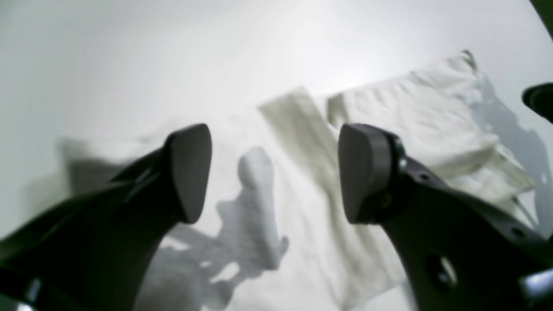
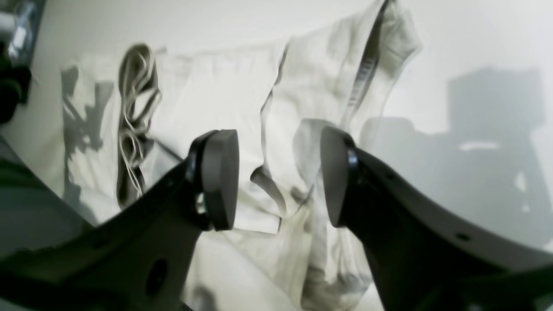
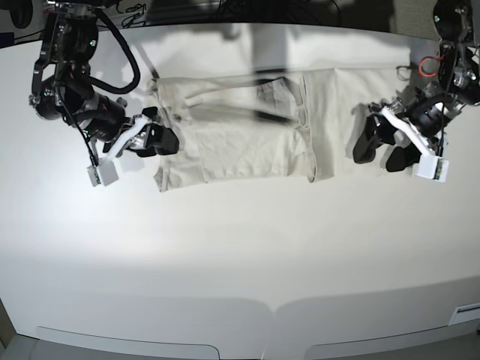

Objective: Fold the T-shirt properly
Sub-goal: 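Release the left gripper and regrasp the strip end with the right gripper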

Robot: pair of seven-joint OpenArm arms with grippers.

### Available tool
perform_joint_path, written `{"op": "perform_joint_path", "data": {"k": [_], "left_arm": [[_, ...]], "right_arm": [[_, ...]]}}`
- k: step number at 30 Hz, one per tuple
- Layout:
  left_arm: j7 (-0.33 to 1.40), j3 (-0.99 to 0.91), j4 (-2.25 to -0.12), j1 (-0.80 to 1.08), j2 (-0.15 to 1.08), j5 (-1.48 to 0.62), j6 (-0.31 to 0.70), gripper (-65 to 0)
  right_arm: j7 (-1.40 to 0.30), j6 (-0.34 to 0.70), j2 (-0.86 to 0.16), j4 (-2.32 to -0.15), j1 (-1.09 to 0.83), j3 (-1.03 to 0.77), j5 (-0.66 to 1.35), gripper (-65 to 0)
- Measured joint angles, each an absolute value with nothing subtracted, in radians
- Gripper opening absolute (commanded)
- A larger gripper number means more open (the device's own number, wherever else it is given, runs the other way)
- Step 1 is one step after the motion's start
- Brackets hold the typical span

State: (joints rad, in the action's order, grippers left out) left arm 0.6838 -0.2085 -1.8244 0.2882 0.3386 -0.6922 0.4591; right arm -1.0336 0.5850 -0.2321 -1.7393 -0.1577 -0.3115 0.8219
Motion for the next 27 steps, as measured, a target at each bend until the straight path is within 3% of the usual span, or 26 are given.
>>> {"op": "perform_joint_path", "data": {"k": [9,13,27], "left_arm": [[0.706,-0.255,-1.824,0.291,0.339,-0.691,0.459,-20.0],[0.710,-0.255,-1.824,0.291,0.338,-0.692,0.459,-20.0],[0.710,-0.255,-1.824,0.291,0.338,-0.692,0.459,-20.0]], "right_arm": [[-1.072,0.538,-0.260,-1.570,-0.083,-0.311,0.792,-33.7],[-1.174,0.536,-0.285,-1.409,-0.019,-0.311,0.908,-33.7],[-1.221,0.619,-0.299,-1.222,0.050,-0.312,0.991,-33.7]]}}
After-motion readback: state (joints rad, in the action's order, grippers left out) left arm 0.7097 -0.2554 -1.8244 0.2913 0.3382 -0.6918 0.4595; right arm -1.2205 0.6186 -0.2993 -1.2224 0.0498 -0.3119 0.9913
